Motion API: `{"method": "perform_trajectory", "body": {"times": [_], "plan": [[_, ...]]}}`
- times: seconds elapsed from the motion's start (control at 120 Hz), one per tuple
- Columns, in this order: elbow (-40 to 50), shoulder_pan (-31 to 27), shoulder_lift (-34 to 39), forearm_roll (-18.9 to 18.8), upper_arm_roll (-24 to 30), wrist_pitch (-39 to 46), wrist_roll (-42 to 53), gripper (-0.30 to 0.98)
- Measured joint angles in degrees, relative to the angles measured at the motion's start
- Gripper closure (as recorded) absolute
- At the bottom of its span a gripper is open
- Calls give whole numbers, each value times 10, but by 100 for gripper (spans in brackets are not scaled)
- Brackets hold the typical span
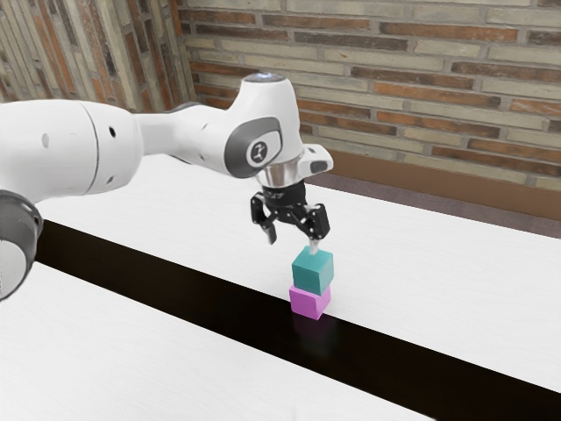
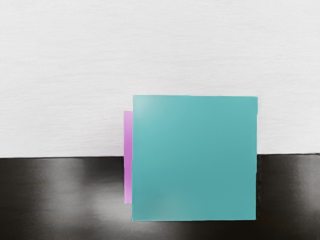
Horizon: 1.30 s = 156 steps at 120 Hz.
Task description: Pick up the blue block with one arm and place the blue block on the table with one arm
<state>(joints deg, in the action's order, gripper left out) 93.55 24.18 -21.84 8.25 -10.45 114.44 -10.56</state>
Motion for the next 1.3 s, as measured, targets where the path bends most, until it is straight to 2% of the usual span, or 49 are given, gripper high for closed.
{"method": "perform_trajectory", "body": {"times": [0.292,0.625,1.008,1.3], "plan": [[-52,4,-52,-8,9,8,-64,0],[-56,4,-81,-8,19,11,-107,0],[-66,3,-103,-47,20,21,-99,0],[-79,3,-128,-47,24,32,-93,0]]}}
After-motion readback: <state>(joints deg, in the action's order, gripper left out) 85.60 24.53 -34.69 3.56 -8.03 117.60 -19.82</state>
